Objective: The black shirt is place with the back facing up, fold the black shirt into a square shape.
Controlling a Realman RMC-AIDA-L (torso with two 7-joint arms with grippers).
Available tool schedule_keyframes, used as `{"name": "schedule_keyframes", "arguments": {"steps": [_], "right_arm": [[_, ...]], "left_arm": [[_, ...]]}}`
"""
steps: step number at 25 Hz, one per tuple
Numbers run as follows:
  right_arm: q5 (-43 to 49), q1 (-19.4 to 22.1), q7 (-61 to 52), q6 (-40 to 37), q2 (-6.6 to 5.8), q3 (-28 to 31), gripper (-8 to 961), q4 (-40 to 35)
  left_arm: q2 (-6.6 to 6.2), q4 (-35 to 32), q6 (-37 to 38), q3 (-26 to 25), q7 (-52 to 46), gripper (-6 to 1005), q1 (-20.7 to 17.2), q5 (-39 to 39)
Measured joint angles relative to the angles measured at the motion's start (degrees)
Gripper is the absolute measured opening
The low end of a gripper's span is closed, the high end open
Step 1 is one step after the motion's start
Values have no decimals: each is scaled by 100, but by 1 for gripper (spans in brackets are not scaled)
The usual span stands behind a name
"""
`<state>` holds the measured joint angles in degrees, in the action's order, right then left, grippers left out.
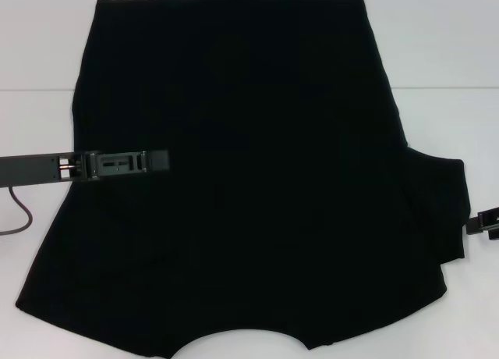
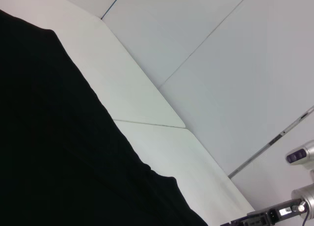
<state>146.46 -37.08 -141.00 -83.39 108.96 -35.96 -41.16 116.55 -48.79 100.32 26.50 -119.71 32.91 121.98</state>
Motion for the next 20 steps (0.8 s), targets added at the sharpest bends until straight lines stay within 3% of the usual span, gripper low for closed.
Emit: {"name": "schedule_keyframes", "arguments": {"steps": [10, 20], "right_arm": [[15, -195, -38, 597, 103, -43, 547, 519], [18, -292, -148, 865, 238, -75, 531, 553]], "left_arm": [[16, 136, -142, -11, -1, 716, 26, -4], [23, 151, -250, -13, 40, 717, 43, -27]]}}
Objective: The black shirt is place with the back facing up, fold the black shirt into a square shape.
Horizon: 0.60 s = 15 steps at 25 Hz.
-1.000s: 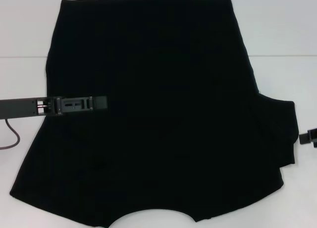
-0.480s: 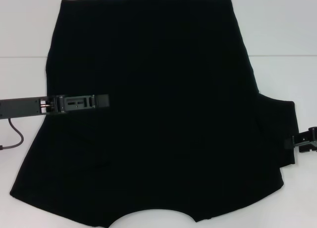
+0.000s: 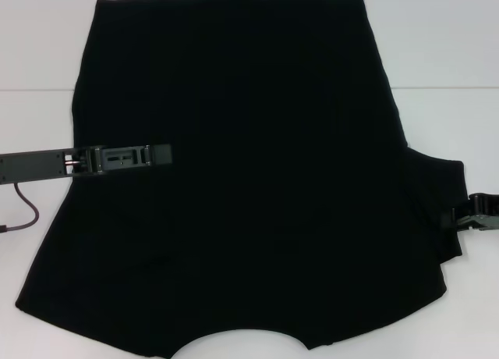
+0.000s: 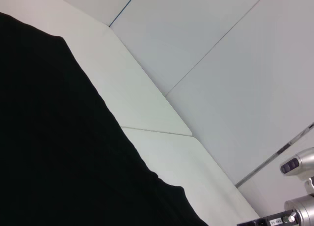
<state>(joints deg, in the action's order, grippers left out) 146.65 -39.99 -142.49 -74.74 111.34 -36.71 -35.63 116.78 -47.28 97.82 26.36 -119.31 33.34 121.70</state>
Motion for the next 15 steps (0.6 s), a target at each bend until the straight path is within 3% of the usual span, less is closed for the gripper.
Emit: {"name": "schedule_keyframes", "arguments": {"steps": [1, 6, 9, 15], "right_arm": [[1, -6, 4, 1, 5, -13, 529, 2], [4, -9, -10, 4, 11, -31, 291, 4], [5, 28, -15, 11, -15, -31, 49, 2], [-20, 154, -14, 256, -128, 177, 29, -56]], "left_arm": [[1, 1, -1, 0, 1, 717, 1, 0], [4, 1, -5, -3, 4, 716, 1, -9], [3, 1, -5, -8, 4, 716, 0, -50], [-5, -1, -10, -9, -4, 716, 4, -74]]}}
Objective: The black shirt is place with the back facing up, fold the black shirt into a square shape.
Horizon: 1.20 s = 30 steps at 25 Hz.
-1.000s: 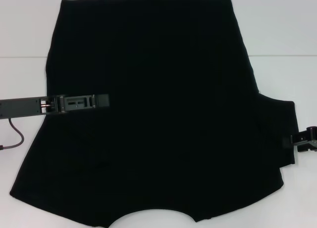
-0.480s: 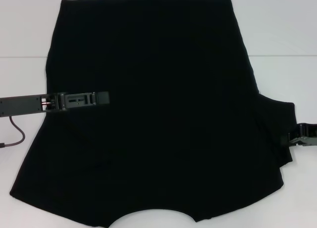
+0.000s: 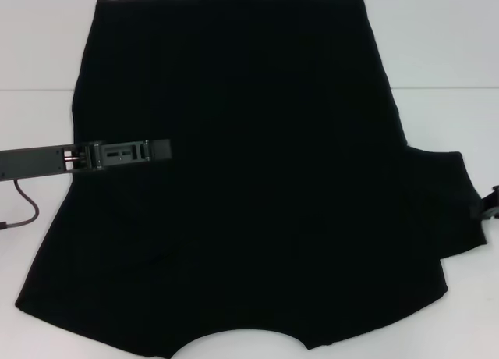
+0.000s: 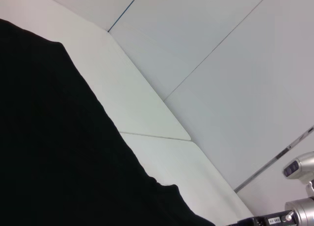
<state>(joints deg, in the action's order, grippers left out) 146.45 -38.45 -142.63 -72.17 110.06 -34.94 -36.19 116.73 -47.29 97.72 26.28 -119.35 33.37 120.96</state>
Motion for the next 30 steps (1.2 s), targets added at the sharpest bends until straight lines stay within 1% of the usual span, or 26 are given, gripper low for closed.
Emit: {"name": "schedule_keyframes", "arguments": {"steps": [7, 14, 18, 23, 27, 30], "right_arm": [[-26, 39, 45, 128, -82, 369, 30, -110], [-48, 19, 1, 116, -94, 570, 31, -371], [-234, -73, 53, 0, -33, 481, 31, -369], [-268, -246, 112, -241, 101, 200, 32, -357], [-258, -349, 141, -326, 142, 103, 32, -400], [-248, -461, 199, -235, 182, -155, 33, -404]], "left_arm": [[-15, 1, 7, -23, -32, 717, -5, -130], [-28, 1, 4, -42, -35, 717, -29, -152], [-25, 0, 0, -52, -36, 717, -32, -152], [-29, 1, -8, -52, -39, 716, -17, -173], [-38, 1, -8, -53, -45, 717, -15, -266], [-38, 25, -15, -52, -45, 717, -7, -281]]}}
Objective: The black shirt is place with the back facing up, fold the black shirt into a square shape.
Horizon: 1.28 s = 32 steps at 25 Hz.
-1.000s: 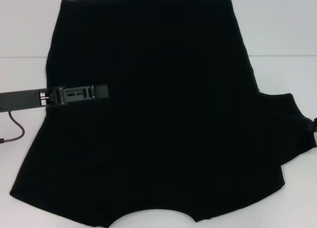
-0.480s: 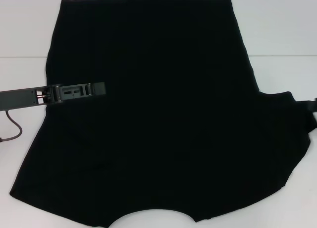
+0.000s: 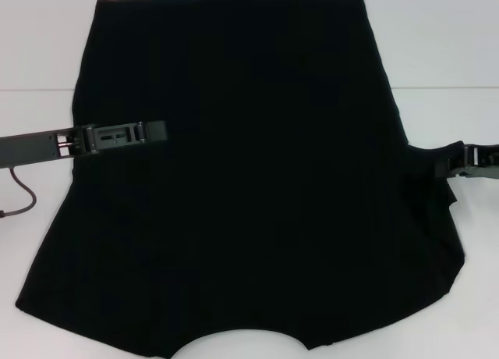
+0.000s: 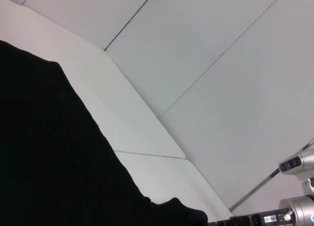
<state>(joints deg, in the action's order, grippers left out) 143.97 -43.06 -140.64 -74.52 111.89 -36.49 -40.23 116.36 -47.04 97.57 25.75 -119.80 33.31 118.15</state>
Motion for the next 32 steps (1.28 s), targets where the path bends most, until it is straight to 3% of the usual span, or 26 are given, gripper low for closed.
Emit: {"name": "schedule_keyframes", "arguments": {"steps": [10, 15, 26, 29, 32], "right_arm": [[34, -474, 142, 443, 240, -1194, 34, 43], [37, -618, 197, 431, 280, -1634, 35, 13], [28, -736, 673, 364, 375, -1888, 36, -49], [30, -750, 650, 421, 377, -1881, 233, -65], [18, -772, 500, 508, 333, -1815, 355, -68]], "left_arm": [[-7, 55, -36, -21, 0, 717, -17, -2], [-8, 55, -21, -185, 7, 716, -32, -5], [-30, 64, -66, -237, 62, 717, -63, -6], [-34, 64, -101, -238, 62, 717, -63, -7], [-61, 64, -109, -238, 23, 717, -64, -7]]}}
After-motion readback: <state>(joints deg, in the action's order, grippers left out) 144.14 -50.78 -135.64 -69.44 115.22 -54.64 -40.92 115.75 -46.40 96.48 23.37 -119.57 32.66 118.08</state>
